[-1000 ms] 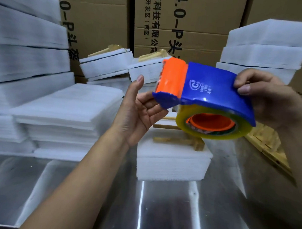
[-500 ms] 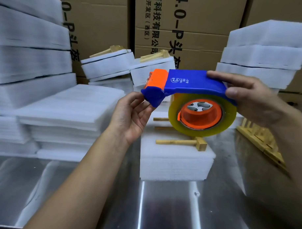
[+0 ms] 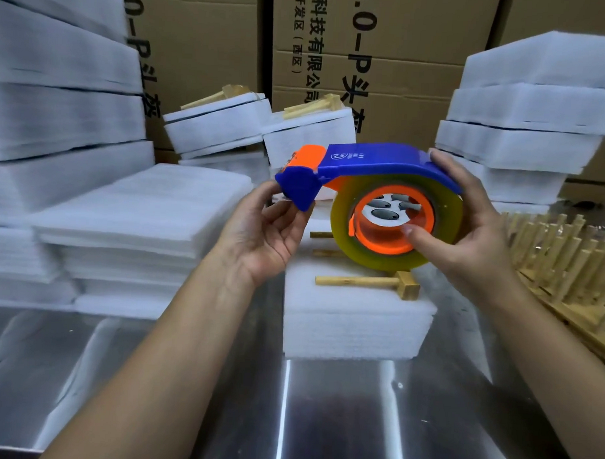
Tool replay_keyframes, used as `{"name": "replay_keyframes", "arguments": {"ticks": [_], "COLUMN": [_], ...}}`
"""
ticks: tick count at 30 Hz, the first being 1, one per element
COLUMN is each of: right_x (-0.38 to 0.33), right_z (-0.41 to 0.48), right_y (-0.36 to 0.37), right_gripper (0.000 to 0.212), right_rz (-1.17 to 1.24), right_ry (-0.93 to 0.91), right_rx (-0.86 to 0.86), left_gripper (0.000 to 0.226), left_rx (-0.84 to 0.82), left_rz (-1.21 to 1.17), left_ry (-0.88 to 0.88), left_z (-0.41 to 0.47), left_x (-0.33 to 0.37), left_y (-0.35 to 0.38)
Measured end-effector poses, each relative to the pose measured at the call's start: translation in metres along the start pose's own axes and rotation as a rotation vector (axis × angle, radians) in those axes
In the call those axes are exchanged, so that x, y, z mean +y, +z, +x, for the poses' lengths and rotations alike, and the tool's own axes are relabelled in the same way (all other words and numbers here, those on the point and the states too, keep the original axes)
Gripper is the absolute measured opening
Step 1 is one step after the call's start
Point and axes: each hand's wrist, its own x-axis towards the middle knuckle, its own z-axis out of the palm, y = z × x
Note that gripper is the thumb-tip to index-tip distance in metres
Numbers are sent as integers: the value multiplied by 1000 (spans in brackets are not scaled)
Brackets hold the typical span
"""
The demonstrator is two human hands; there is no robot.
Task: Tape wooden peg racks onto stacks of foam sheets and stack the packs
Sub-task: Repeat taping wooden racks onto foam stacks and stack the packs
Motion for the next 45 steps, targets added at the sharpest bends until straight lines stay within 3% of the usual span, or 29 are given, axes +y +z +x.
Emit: {"name": "replay_keyframes", "arguments": {"ticks": [2,9,14,17,20,22,33,41,45], "right_x": [1,-1,-4,-8,-12,-12,6,1,-1], "right_z": [-4,-10,-9,-5,2,2,5,8,6], "right_y": [4,17,31,27,14,5,-63,-67,-73], "right_gripper": [73,67,60,57,58,61,68,69,66], "right_rz": [65,166,217,227,225,236,270,286,285], "right_ry": [13,27,7,-10,-22,-21,215,201,190], "right_rx": [48,163,282,321,323,289,340,263,265], "left_gripper": [18,36,20,8,20,21,29,29,27], "left_rx": [4,26,56,131,290,296,304,331,281], "left_rz": [-16,7,14,216,701,851,1171,1174,1120], "left_ry": [-17,-60,-54,107,414,493,715,806,730], "left_z": [0,0,2,5,7,6,19,17,14], "left_x": [0,1,4,3,4,3,-13,-9,-6], "left_y": [-1,-3,-5,0,0,0,-7,-6,1]}}
